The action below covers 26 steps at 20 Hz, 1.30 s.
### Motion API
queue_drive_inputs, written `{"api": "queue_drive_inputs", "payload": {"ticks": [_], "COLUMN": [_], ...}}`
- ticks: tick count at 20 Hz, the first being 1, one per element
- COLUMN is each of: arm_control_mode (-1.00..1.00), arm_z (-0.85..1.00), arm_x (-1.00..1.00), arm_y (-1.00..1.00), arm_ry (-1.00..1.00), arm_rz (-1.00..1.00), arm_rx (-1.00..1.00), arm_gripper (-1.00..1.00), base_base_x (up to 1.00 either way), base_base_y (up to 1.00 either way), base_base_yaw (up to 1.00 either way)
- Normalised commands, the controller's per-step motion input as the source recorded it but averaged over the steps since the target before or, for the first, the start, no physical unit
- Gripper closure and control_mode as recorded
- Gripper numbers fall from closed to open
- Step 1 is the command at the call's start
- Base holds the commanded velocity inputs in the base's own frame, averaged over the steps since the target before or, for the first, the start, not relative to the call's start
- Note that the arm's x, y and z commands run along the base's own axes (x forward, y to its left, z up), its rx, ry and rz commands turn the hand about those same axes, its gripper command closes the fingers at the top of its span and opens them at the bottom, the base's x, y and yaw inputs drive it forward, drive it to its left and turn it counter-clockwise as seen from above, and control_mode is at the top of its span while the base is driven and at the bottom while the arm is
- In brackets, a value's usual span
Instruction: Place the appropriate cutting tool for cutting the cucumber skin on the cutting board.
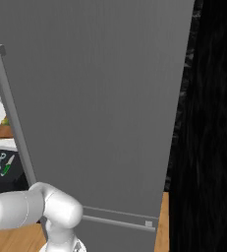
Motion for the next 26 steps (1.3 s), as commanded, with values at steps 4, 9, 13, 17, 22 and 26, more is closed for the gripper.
{"api": "queue_drive_inputs", "payload": {"ticks": [4, 9, 13, 17, 22, 26], "arm_control_mode": [-1.00, -1.00, -1.00, -1.00, -1.00, -1.00], "arm_z": [-0.20, -0.27, -0.38, -0.47, -0.38, -0.10], "arm_x": [0.29, 0.31, 0.21, 0.04, -0.03, -0.26], "arm_y": [0.00, 0.01, 0.00, 0.00, 0.04, 0.10], "arm_ry": [0.00, 0.00, 0.00, 0.04, 0.16, 0.24], "arm_rz": [0.04, 0.09, 0.11, 0.09, 0.04, 0.03], "arm_rx": [0.00, 0.00, 0.00, -0.02, -0.03, -0.06], "arm_gripper": [-1.00, -1.00, -1.00, -1.00, -1.00, -1.00], "base_base_x": [0.00, 0.00, 0.00, 0.00, 0.00, 0.00], "base_base_y": [0.00, 0.00, 0.00, 0.00, 0.00, 0.00], "base_base_yaw": [0.00, 0.00, 0.00, 0.00, 0.00, 0.00]}}
